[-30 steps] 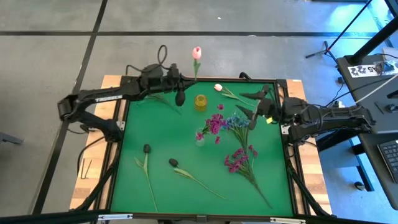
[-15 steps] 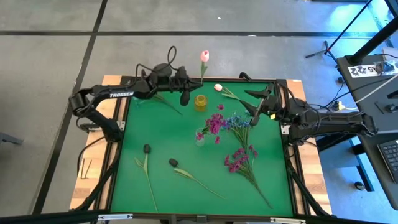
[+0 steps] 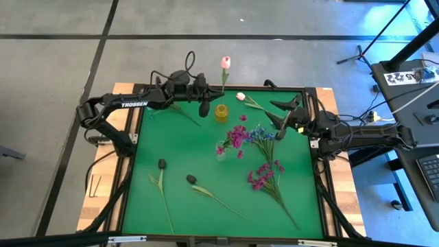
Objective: Sort flowers into vase by color
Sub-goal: Put the bottom pink flower into the yellow vase
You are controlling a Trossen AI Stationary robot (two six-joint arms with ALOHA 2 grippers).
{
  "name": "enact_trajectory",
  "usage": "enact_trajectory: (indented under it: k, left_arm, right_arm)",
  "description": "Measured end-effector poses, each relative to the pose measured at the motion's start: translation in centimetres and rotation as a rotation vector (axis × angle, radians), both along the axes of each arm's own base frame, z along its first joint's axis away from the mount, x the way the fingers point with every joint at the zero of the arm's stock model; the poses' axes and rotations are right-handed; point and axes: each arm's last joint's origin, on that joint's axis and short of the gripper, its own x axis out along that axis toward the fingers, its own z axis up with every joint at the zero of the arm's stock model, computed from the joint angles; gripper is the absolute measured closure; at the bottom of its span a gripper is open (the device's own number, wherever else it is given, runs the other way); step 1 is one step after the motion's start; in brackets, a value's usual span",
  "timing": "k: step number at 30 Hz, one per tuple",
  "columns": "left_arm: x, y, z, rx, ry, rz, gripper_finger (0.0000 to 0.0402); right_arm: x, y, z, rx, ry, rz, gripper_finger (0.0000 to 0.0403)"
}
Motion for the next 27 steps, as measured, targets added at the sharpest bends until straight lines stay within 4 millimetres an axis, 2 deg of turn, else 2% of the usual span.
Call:
enact_trajectory:
  k: [9,21,27]
  left_arm:
    - [-0.5,-0.2,-1.6,0.003,0.022,0.02,0.0401]
    - [-0.9,-0.5,-2.8,-0.016,0.024,0.028,0.0401]
    - [-1.2,-0.6,-3.4,-0.029,-0.001,0.034,0.0401]
  right_arm:
    - [-0.1,0.1,-0.1,0.007,-0.005,0.04,0.0185]
    - [-1.7,0.2,-5.3,0.082,-0.154,0.062,0.0185]
    - [-1.8,0.2,-5.9,0.087,-0.145,0.054,0.0185]
